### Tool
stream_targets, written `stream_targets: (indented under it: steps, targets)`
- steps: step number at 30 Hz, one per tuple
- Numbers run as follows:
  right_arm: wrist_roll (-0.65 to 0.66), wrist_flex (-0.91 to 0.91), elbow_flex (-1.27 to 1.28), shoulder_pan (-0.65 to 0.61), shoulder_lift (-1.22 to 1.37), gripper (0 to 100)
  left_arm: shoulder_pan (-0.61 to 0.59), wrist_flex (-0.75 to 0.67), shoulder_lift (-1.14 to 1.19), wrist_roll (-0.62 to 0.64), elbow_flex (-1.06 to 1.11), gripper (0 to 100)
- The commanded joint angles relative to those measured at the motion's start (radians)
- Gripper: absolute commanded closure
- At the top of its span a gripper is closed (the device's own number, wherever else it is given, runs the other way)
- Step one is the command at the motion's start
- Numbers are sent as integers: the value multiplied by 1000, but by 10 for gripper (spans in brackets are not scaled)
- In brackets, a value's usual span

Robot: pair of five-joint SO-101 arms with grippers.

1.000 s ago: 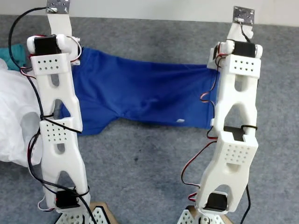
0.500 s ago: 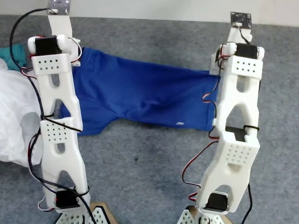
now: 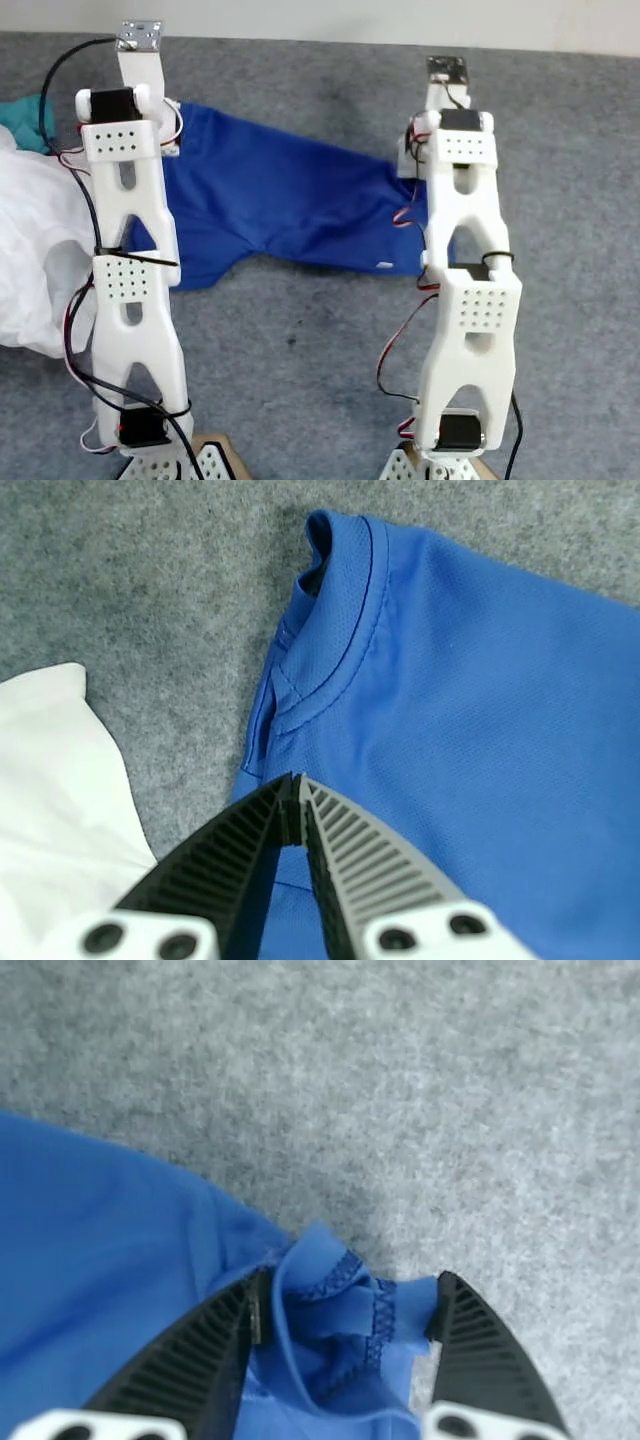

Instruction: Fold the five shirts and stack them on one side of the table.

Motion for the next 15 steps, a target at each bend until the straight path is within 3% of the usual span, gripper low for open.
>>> stream_targets:
  steps: [1,3,7,15]
  targets:
    - [-12,-44,-19,-2,-24,744,21,-15,-12,8,-28,983]
    - [-12,-42,-19,15,-21,785,24,-15,-12,9,-28,983]
    - [-12,-41,-19,67,-22,998,24,-15,-12,9,-28,986]
    - [-5,-42,-85,145,-18,974,25,-9,-10,11,-21,986]
